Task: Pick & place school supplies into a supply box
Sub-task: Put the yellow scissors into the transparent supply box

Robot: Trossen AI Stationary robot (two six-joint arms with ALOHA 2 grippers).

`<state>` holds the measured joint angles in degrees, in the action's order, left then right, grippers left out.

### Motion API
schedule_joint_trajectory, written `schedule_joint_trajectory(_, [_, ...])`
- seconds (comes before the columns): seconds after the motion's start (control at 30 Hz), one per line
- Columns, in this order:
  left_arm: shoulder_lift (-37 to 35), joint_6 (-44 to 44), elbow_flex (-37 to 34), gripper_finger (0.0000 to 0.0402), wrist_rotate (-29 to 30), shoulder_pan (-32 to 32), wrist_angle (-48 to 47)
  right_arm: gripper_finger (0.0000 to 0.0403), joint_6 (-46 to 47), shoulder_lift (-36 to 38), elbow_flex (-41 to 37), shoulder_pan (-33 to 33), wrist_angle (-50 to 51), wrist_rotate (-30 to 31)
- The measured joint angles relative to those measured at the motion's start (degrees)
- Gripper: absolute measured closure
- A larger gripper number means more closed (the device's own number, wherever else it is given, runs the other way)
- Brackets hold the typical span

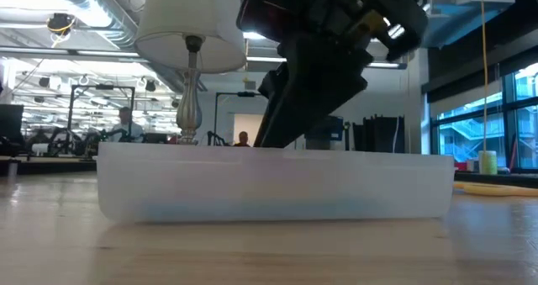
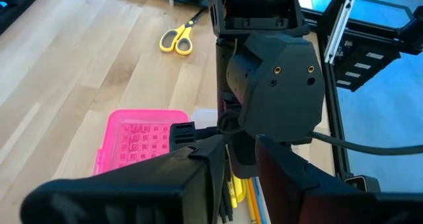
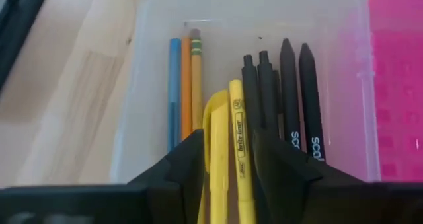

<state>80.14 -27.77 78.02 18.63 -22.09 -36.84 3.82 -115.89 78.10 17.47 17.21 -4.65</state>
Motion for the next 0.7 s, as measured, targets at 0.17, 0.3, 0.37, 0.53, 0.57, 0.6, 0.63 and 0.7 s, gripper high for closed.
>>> schedule_joint_trajectory(0.17, [0.00, 0.04, 0.00, 0.0324, -0.02, 0.00, -0.02, 0.0270, 4.97, 2.01, 3.01, 0.01, 6.17, -0.10])
schedule_joint_trajectory(0.3, [0.00, 0.07, -0.04, 0.0322, -0.16, 0.00, -0.25, 0.0270, 8.87, 5.98, 3.59, 0.01, 13.19, -0.55])
schedule_joint_trajectory(0.37, [0.00, 0.15, -0.04, 0.0320, -0.19, 0.00, -0.26, 0.0270, 10.22, 8.36, 3.57, 0.01, 18.03, -0.58])
schedule_joint_trajectory(0.53, [0.02, 1.57, -0.04, 0.0322, 0.27, 0.00, -0.23, 0.0270, 13.96, 15.29, 0.57, 0.03, 26.41, 1.97])
schedule_joint_trajectory(0.57, [0.02, 1.57, -0.04, 0.0323, 0.32, 0.07, -0.14, 0.0270, 14.78, 16.72, -0.75, 0.03, 27.64, 2.45])
schedule_joint_trajectory(0.6, [0.02, 1.58, -0.04, 0.0323, 0.33, 0.09, -0.04, 0.0270, 15.71, 18.04, -2.10, 0.03, 28.43, 3.07])
schedule_joint_trajectory(0.63, [0.02, 1.57, -0.04, 0.0324, 0.33, 0.09, -0.06, 0.0270, 16.79, 19.37, -3.75, 0.03, 28.74, 3.39])
schedule_joint_trajectory(0.7, [0.02, 1.59, -0.04, 0.0324, 0.43, 0.09, 0.09, 0.0270, 19.26, 22.17, -7.74, 0.01, 29.67, 3.49])
